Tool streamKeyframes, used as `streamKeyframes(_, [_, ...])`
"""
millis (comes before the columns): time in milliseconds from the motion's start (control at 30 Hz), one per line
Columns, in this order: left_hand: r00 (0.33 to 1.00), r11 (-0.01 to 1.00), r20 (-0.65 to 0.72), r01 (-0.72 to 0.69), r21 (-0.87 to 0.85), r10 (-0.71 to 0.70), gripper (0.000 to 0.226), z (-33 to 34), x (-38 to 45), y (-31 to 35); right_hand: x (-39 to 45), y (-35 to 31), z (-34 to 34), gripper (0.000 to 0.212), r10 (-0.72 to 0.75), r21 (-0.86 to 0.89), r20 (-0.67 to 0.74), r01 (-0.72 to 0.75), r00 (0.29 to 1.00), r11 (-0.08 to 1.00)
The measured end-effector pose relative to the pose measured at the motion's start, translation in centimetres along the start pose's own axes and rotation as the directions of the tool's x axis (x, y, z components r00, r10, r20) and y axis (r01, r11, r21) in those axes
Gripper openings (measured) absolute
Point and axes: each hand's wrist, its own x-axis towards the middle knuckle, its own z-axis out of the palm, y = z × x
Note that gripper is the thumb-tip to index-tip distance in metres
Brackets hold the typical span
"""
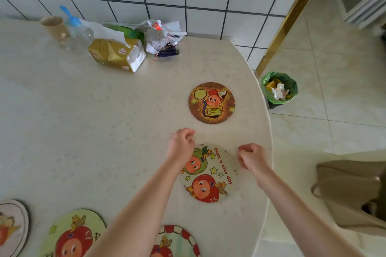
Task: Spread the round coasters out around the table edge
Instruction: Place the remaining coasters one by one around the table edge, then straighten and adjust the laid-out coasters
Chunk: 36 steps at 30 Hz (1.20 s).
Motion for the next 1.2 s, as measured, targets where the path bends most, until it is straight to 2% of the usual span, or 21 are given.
streamKeyframes(133, [0.991,0.991,0.098,-0.104,0.089,0.095,0.036,0.1,-2.0,-0.4,-3.7,4.7,0.9,0.026,0.128,0.113,-0.068,-0.12,0.989,0.986])
streamKeyframes(233, [0.987,0.987,0.109,-0.128,0.102,0.117,0.035,0.2,-3.1,-0.8,-5.4,5.9,2.2,0.037,0.187,0.196,-0.118,-0.162,0.975,0.967])
streamKeyframes(467, [0.999,0.999,-0.046,0.024,0.026,-0.022,0.023,-1.1,-4.8,-3.2,-5.1,2.9,2.7,0.029,-0.116,-0.112,-0.163,0.099,0.98,0.989])
streamKeyframes(567, [0.992,0.993,-0.073,0.1,-0.061,-0.104,0.014,-0.9,-6.0,-3.9,-4.2,1.9,2.6,0.025,-0.214,-0.167,-0.128,0.192,0.968,0.967])
streamKeyframes(733, [0.968,0.971,-0.153,0.174,-0.165,-0.2,0.017,-0.9,-7.0,-4.4,-3.0,0.8,3.5,0.017,-0.389,-0.247,-0.105,0.355,0.915,0.902])
streamKeyframes(967, [0.982,0.99,-0.124,0.139,-0.013,-0.14,0.031,-2.0,-9.0,-7.3,-3.4,2.2,3.9,0.024,-0.423,-0.372,-0.085,0.365,0.902,0.854])
streamKeyframes(1067, [0.98,0.989,-0.134,0.149,-0.012,-0.15,0.034,-3.0,-12.0,-9.5,-6.1,4.9,4.4,0.026,-0.457,-0.32,-0.064,0.415,0.887,0.852])
streamKeyframes(1200, [0.97,0.986,-0.176,0.161,-0.053,-0.168,0.032,-4.7,-17.0,-12.5,-10.8,9.5,6.1,0.023,-0.431,-0.284,0.058,0.428,0.901,0.858])
